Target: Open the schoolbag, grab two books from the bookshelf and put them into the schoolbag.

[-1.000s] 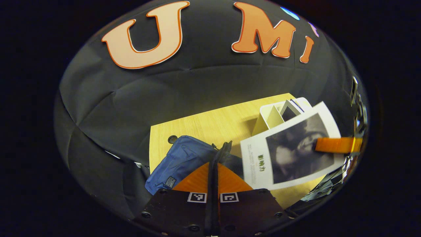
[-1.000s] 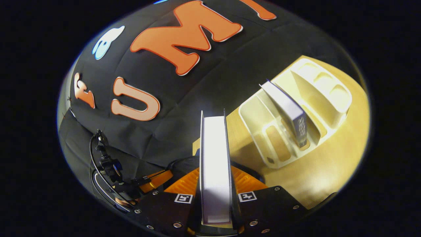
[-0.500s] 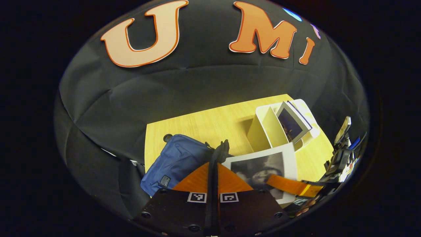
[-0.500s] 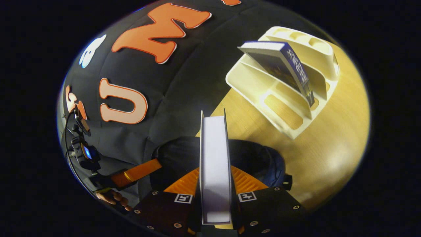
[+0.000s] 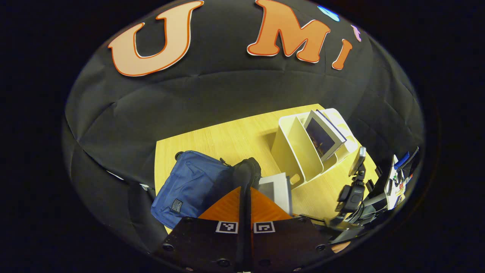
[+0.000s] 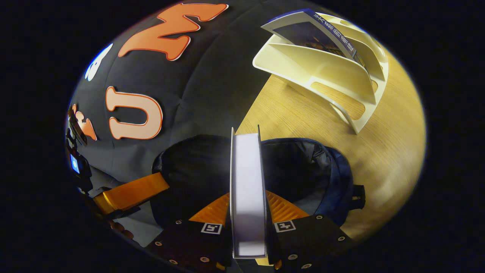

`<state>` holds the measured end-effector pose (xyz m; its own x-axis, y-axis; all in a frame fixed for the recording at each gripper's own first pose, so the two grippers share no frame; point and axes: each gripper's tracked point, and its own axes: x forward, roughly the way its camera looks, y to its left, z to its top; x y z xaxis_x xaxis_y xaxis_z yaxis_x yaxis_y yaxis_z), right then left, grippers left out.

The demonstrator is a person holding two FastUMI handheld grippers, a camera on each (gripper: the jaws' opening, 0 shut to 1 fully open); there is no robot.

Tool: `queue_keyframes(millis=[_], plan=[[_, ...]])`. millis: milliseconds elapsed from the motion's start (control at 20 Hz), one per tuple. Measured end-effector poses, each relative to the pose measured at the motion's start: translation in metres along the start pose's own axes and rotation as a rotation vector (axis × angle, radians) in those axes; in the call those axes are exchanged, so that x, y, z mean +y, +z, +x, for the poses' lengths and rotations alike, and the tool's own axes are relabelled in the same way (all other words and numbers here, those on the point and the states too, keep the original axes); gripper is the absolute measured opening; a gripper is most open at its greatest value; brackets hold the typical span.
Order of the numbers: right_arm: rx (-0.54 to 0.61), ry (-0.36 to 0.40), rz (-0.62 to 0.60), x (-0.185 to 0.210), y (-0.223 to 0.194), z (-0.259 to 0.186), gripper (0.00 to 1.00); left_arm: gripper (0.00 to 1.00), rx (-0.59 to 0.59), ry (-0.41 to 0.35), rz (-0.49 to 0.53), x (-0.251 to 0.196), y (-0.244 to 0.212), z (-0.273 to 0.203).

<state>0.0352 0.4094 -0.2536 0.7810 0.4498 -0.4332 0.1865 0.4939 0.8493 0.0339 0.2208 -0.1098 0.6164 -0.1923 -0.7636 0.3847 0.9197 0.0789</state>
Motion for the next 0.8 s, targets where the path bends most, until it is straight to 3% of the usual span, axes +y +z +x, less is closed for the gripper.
queue_keyframes(millis=[450,500,550,800], plan=[[0.031,0.013,0.045,-0.011,-0.028,0.045,0.35,0.01,0.044,-0.06,0.045,-0.025,-0.022,0.01],[0.027,0.016,0.046,-0.01,-0.029,0.048,0.46,0.01,0.05,-0.064,0.041,-0.027,-0.024,0.01],[0.031,0.02,0.04,-0.009,-0.031,0.051,0.35,0.01,0.053,-0.067,0.039,-0.027,-0.027,0.011],[0.147,0.014,0.046,-0.001,-0.044,0.067,0.38,0.01,0.048,-0.047,-0.017,-0.019,-0.027,0.011]])
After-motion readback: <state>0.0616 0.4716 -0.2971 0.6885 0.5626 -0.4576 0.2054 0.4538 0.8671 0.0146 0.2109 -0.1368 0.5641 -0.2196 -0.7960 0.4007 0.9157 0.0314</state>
